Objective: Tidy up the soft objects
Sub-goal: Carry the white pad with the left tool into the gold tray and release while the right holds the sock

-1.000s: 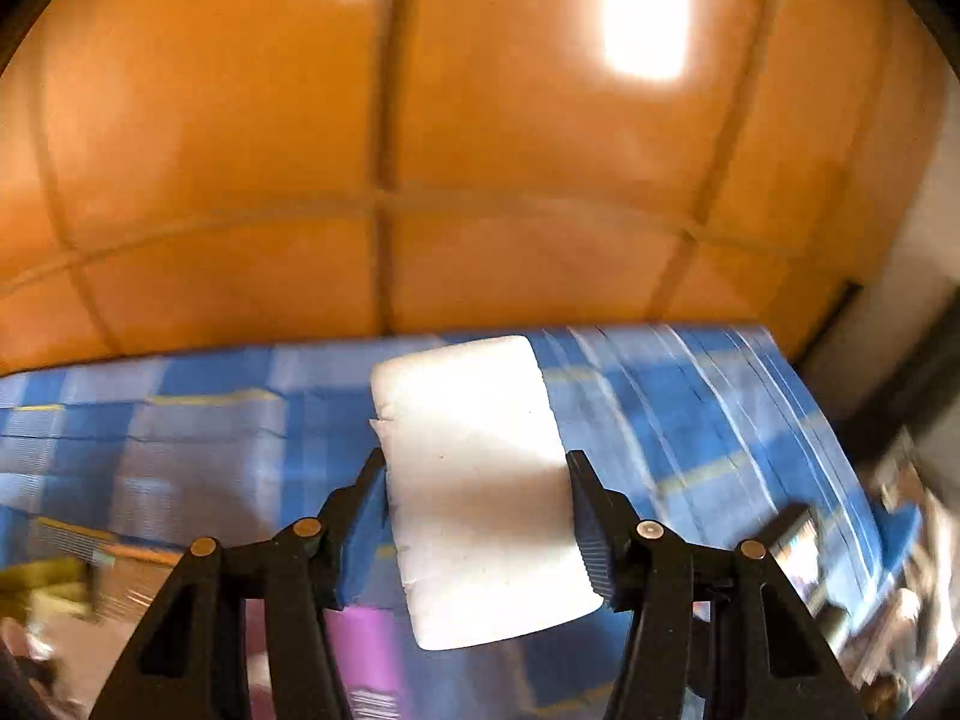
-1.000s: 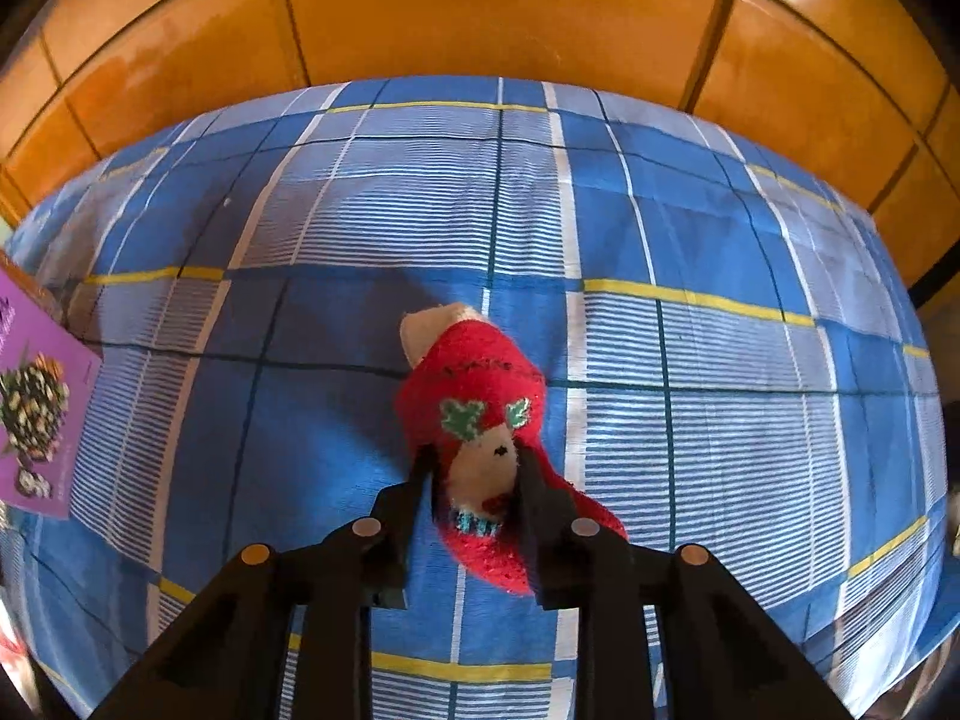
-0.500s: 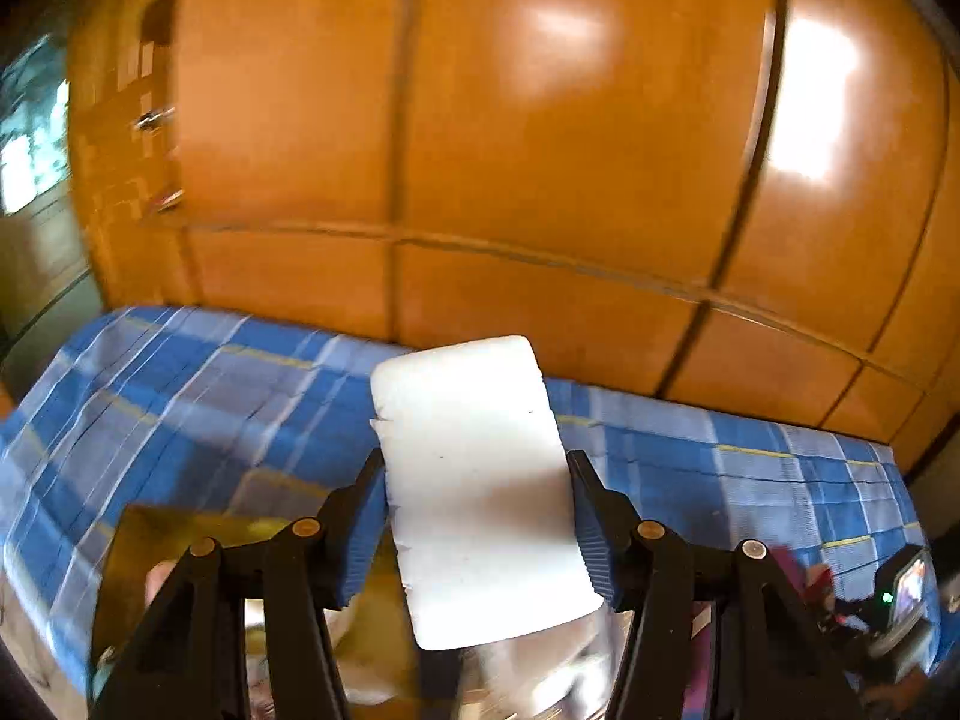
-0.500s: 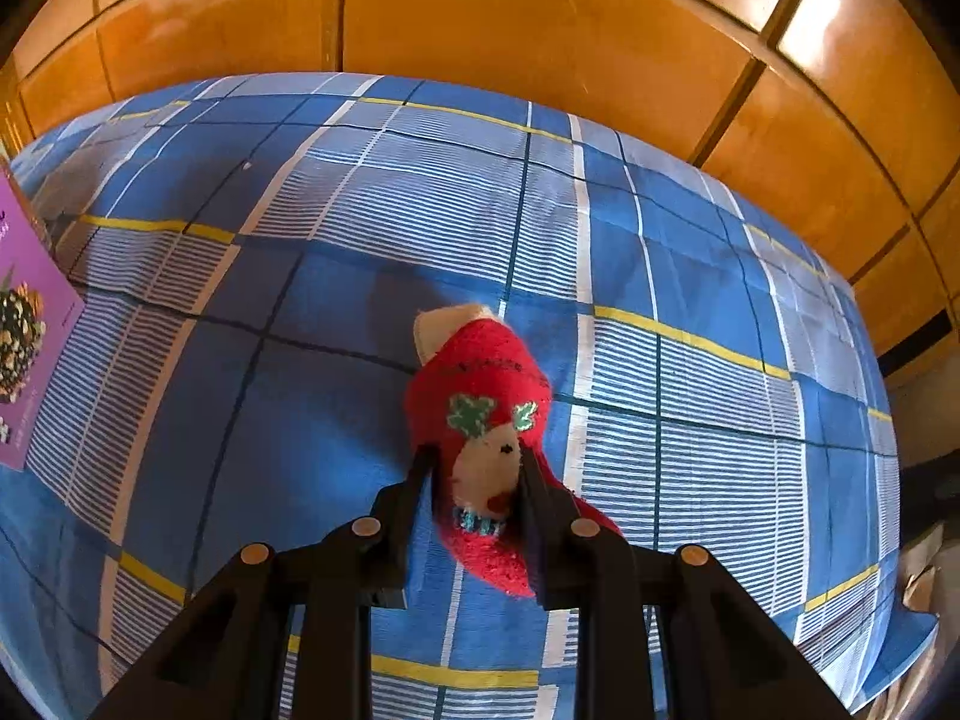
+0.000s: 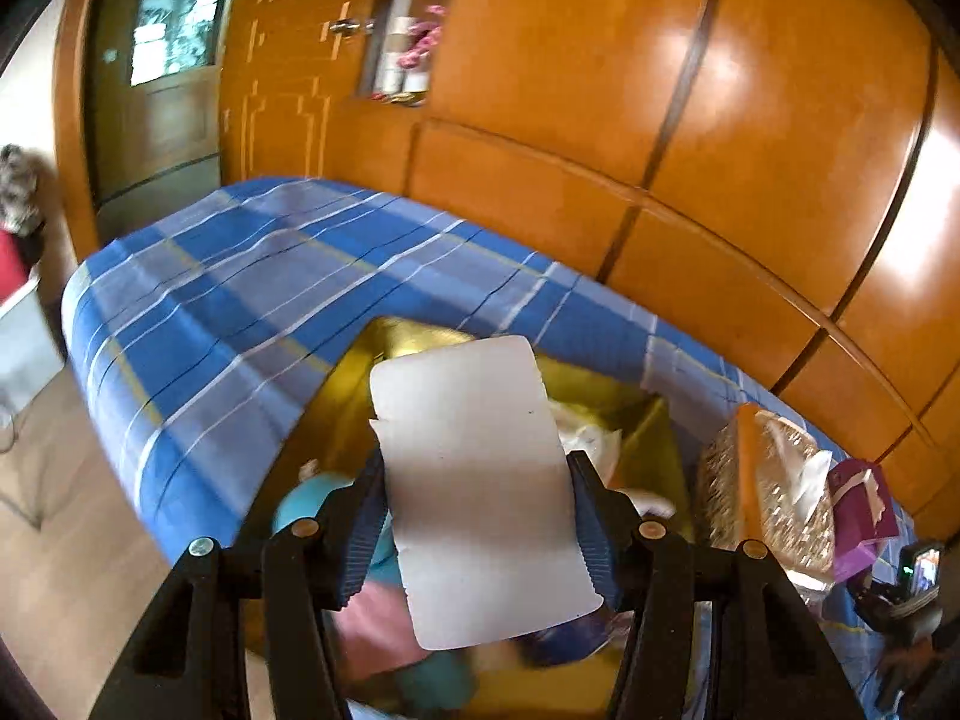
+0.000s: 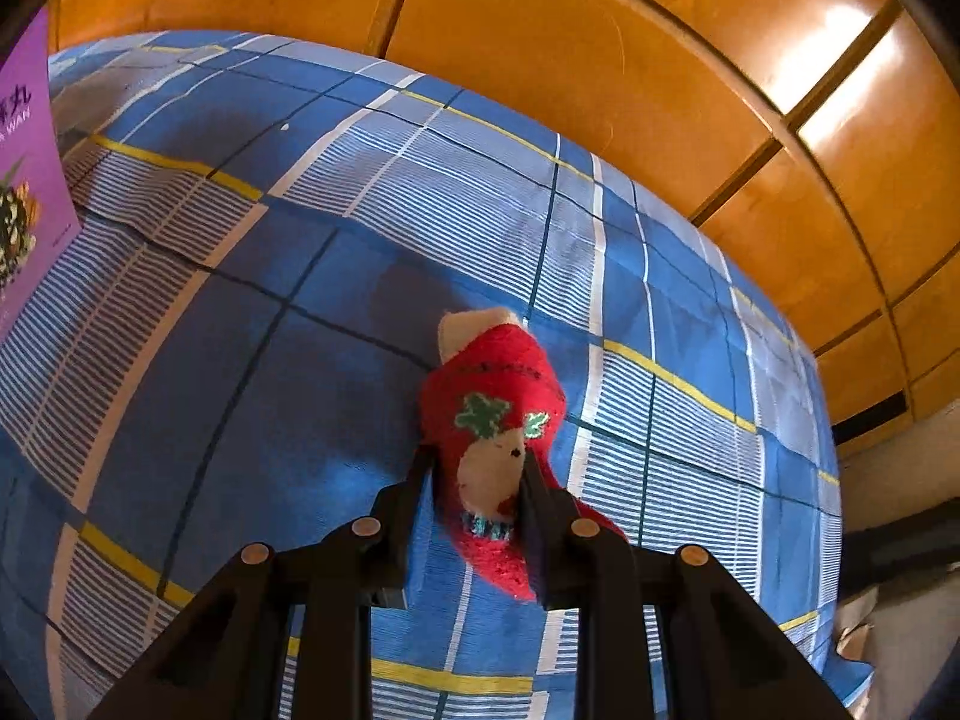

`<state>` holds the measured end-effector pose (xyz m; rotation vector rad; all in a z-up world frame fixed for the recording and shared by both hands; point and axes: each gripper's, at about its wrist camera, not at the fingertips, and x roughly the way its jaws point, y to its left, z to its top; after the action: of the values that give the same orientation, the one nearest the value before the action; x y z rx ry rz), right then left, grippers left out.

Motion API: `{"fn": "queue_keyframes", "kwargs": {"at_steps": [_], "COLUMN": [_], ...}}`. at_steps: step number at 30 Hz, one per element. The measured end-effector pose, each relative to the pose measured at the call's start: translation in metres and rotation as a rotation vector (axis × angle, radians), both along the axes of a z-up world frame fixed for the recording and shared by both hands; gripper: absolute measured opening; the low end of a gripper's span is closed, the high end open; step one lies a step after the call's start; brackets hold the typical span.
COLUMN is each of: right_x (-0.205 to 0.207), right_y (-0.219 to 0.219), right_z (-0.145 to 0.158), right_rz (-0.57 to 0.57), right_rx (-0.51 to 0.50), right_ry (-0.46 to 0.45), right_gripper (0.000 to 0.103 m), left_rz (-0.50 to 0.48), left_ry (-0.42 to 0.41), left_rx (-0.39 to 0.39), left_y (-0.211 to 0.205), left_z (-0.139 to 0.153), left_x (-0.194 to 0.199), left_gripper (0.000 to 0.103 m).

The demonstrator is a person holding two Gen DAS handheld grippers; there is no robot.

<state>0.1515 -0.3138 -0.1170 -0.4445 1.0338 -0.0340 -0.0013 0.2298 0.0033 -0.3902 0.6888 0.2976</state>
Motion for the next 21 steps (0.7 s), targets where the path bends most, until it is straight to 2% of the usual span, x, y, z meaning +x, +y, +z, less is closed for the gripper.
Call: {"fn": "queue_keyframes", "kwargs": {"at_steps": [5,13,17,19,21], "right_x": [-0.001,-0.001,-0.001,-0.001,-0.001], "right_y": [0.006,0.012,0.013,0.013,0.013], "right_z": [-0.001,-0.003,-0.003,-0.003,-0.003], "right_rz": [-0.026,-0.053,-0.057,-0.057,-0.057], "right_rx": [-0.033,-0.073,-0.075,-0.074,-0.074], "right_ry": [-0.012,-0.024,-0.025,-0.025,-0.025], "right_gripper": [0.025,0.024,0.024,0.024,0.024], "left_rz": [-0.033,-0.066,-0.056,-0.044,-0.036], "left_ry": [0.044,0.028,0.078,0.116,0.138], "left_rx": [-0.053,-0.088,-0.032,-0.022,-0.014], "left_y": [-0.002,-0.001,0.002,0.003,0.003], "left_z": [-0.025,-0.023,-0.033,-0.042,-0.048], "left_x": [-0.011,0.039,0.071,0.079,0.079], "left_gripper": [0.058,0.061,0.071,0.074,0.083]}}
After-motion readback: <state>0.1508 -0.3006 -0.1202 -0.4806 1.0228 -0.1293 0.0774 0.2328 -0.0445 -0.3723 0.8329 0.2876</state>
